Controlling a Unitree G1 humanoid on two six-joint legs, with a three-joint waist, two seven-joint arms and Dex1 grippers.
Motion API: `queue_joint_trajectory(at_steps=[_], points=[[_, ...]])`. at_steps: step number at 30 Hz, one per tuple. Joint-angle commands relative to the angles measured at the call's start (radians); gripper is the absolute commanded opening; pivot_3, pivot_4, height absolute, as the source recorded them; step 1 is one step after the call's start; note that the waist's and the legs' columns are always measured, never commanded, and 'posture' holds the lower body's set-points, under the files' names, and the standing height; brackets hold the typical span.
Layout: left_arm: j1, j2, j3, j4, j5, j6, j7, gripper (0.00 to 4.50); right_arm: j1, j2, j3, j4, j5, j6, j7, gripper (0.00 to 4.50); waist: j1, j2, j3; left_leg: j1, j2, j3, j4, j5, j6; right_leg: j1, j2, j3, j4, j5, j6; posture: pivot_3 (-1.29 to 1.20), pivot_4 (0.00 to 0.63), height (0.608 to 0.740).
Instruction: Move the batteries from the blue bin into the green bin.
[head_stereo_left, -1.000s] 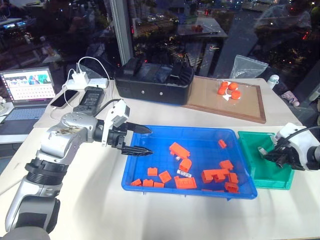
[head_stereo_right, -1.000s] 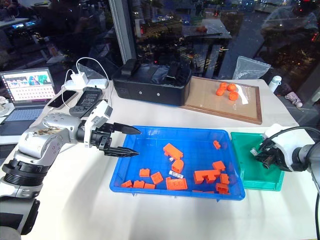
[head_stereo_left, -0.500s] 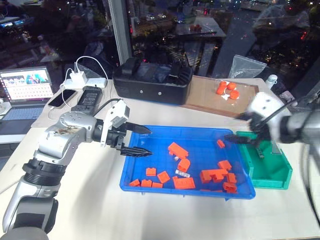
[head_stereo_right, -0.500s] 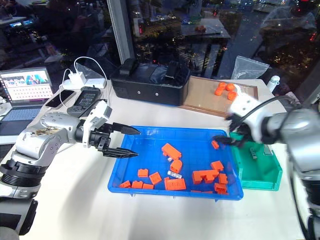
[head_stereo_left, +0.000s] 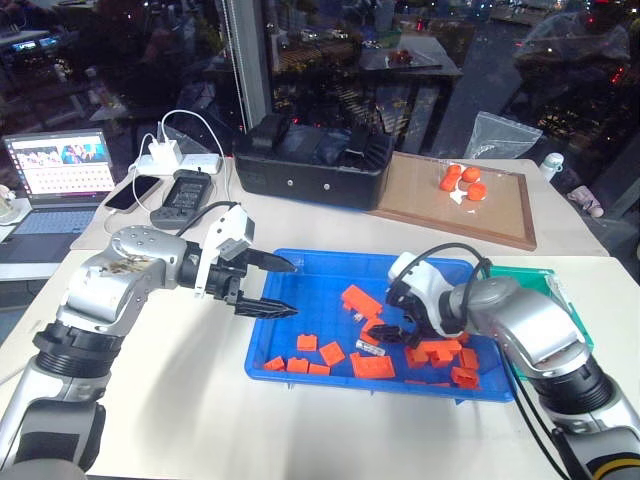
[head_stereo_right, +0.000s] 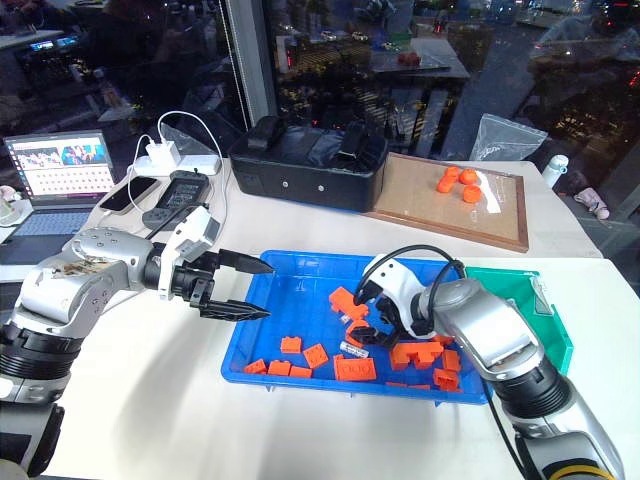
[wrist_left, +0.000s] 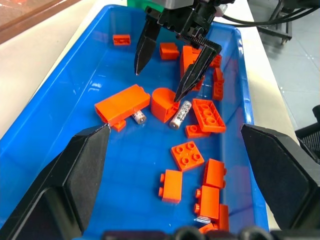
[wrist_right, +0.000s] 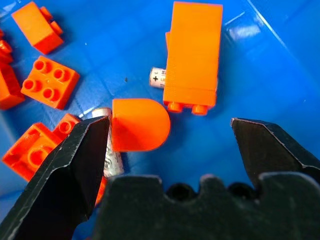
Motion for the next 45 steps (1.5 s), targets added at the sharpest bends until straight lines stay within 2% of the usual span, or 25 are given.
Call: queue_joint_trajectory(at_steps=[1, 2, 5, 10, 11, 16, 20, 22, 24, 26, 28, 34, 45], points=[[-0.011, 0.012, 0.016, -0.014, -0.003, -0.004, -0.006, 4.50, 0.004, 0.047, -0.035, 0.004, 0.008, 0.008, -0.056, 4.47, -0.001, 0.000, 0.000, 0.000, 0.000, 0.000, 0.000, 0.000, 0.000, 0.000, 0.000, 0.000, 0.000, 0.000, 0.000, 0.00, 0.150, 0.738], [-0.013, 0.012, 0.015, -0.011, -0.002, -0.006, -0.007, 4.50, 0.012, 0.054, -0.035, 0.010, 0.012, 0.009, -0.063, 4.08, 0.000, 0.000, 0.000, 0.000, 0.000, 0.000, 0.000, 0.000, 0.000, 0.000, 0.000, 0.000, 0.000, 0.000, 0.000, 0.00, 0.150, 0.738], [-0.017, 0.011, 0.014, -0.006, 0.001, -0.007, -0.010, 4.50, 0.022, 0.045, -0.029, 0.010, 0.018, 0.005, -0.071, 3.48, 0.001, 0.000, 0.000, 0.000, 0.000, 0.000, 0.000, 0.000, 0.000, 0.000, 0.000, 0.000, 0.000, 0.000, 0.000, 0.00, 0.150, 0.738], [-0.019, 0.009, 0.009, 0.001, 0.006, -0.014, -0.016, 4.50, 0.017, -0.006, -0.046, 0.001, 0.037, 0.002, -0.063, 1.71, 0.000, 0.000, 0.000, 0.000, 0.000, 0.000, 0.000, 0.000, 0.000, 0.000, 0.000, -0.001, 0.000, 0.000, 0.000, 0.00, 0.150, 0.738], [-0.020, 0.007, 0.008, 0.004, 0.007, -0.016, -0.017, 4.50, 0.012, -0.027, -0.057, 0.003, 0.040, -0.002, -0.056, 1.57, 0.000, 0.000, 0.000, 0.000, 0.000, 0.000, 0.000, 0.000, 0.000, 0.000, 0.000, -0.001, 0.000, 0.000, 0.000, 0.00, 0.150, 0.738], [-0.022, -0.001, 0.004, 0.010, 0.012, -0.021, -0.021, 4.50, -0.004, -0.115, -0.098, 0.042, 0.034, -0.050, -0.042, 1.57, 0.000, -0.001, 0.000, 0.000, 0.000, 0.000, 0.000, 0.000, 0.000, 0.000, 0.000, -0.001, -0.001, 0.000, 0.000, 0.00, 0.150, 0.738], [-0.026, -0.010, 0.000, 0.016, 0.017, -0.025, -0.024, 4.50, -0.001, -0.196, -0.086, 0.138, -0.035, -0.166, -0.056, 1.57, -0.001, -0.001, 0.000, 0.000, 0.000, 0.000, -0.001, 0.000, 0.000, 0.000, 0.000, 0.000, -0.001, 0.000, 0.000, 0.00, 0.150, 0.738], [-0.027, -0.014, -0.001, 0.017, 0.017, -0.025, -0.025, 4.50, 0.001, -0.218, -0.074, 0.180, -0.071, -0.223, -0.068, 2.59, 0.000, -0.001, 0.000, 0.000, 0.000, 0.000, 0.000, 0.000, 0.000, 0.000, 0.000, 0.000, -0.001, 0.000, 0.000, 0.00, 0.150, 0.738], [-0.027, -0.015, 0.000, 0.016, 0.017, -0.023, -0.028, 4.50, -0.006, -0.207, -0.090, 0.180, -0.063, -0.234, -0.062, 3.07, -0.002, -0.001, 0.000, 0.000, 0.000, 0.001, -0.001, 0.000, 0.000, 0.000, 0.000, 0.000, -0.002, 0.000, 0.000, 0.00, 0.150, 0.738], [-0.026, -0.015, 0.001, 0.015, 0.015, -0.021, -0.029, 4.50, -0.019, -0.193, -0.110, 0.167, -0.054, -0.236, -0.061, 3.90, -0.006, -0.001, 0.000, 0.000, 0.000, 0.000, -0.001, 0.000, 0.000, 0.000, 0.000, 0.000, -0.001, 0.000, 0.000, 0.00, 0.150, 0.738], [-0.024, -0.013, 0.002, 0.015, 0.016, -0.021, -0.031, 4.50, -0.036, -0.182, -0.114, 0.125, -0.036, -0.221, -0.048, 4.46, -0.011, -0.001, 0.000, 0.000, 0.000, 0.000, -0.001, 0.000, 0.000, 0.000, 0.000, 0.000, -0.001, 0.000, 0.000, 0.00, 0.150, 0.738], [-0.026, -0.016, 0.000, 0.018, 0.019, -0.021, -0.032, 4.50, -0.023, -0.112, -0.081, -0.022, 0.091, -0.127, 0.017, 4.46, -0.009, -0.001, 0.000, 0.000, 0.000, -0.001, -0.002, 0.000, 0.000, 0.000, 0.001, 0.000, -0.001, 0.000, 0.000, 0.00, 0.150, 0.738], [-0.019, -0.006, -0.003, 0.010, 0.026, -0.021, -0.031, 4.50, 0.052, -0.046, 0.084, -0.053, 0.070, -0.112, -0.053, 4.46, -0.006, -0.002, 0.000, 0.000, 0.000, -0.001, -0.001, 0.000, 0.000, 0.000, 0.000, -0.001, -0.001, 0.000, 0.000, 0.00, 0.150, 0.738]])
